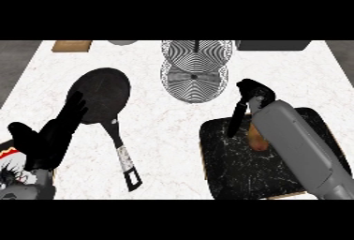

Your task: Pick the pear from the tray and place it in the tiered basket

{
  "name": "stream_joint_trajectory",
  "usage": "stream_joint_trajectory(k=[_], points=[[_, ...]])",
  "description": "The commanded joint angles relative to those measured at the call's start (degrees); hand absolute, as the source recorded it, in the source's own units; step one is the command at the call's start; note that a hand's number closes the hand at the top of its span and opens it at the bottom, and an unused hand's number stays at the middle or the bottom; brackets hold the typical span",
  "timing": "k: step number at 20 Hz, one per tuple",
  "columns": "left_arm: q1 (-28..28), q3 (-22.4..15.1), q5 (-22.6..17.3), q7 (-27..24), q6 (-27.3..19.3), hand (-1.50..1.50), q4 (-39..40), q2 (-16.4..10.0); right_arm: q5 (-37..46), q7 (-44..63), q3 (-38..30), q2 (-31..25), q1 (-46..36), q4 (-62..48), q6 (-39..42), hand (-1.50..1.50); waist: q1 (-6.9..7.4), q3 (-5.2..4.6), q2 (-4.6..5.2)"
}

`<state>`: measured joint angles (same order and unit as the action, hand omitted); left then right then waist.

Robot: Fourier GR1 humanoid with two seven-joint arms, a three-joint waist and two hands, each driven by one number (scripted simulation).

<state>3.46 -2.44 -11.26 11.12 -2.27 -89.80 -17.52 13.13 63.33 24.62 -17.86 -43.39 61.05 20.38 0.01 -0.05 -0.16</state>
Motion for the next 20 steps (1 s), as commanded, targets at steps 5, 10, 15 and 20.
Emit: stream_joint_trajectory(k=[5,10,15,20], points=[[1.53,1.95,0.55,-2.98,1.75,0.0,5.35,0.66,4.81,3.11,-0.35,-1.38,3.09,-2.06,2.01,-1.5,0.1,0.02,0.22],[-0.07,2.05,-0.04,1.64,1.38,0.0,-1.35,0.78,10.86,2.39,0.81,-0.56,5.8,-0.75,-0.67,-1.5,0.28,0.05,0.12],[0.02,2.61,0.24,3.8,2.11,0.0,-3.24,0.42,12.84,6.0,1.51,-0.79,11.93,9.25,1.63,-1.5,-0.33,0.03,-0.1],[-1.06,2.37,2.09,-2.03,2.83,0.0,1.79,2.15,9.35,4.22,-1.84,2.42,9.77,0.19,6.12,1.5,-0.04,0.01,0.12]])
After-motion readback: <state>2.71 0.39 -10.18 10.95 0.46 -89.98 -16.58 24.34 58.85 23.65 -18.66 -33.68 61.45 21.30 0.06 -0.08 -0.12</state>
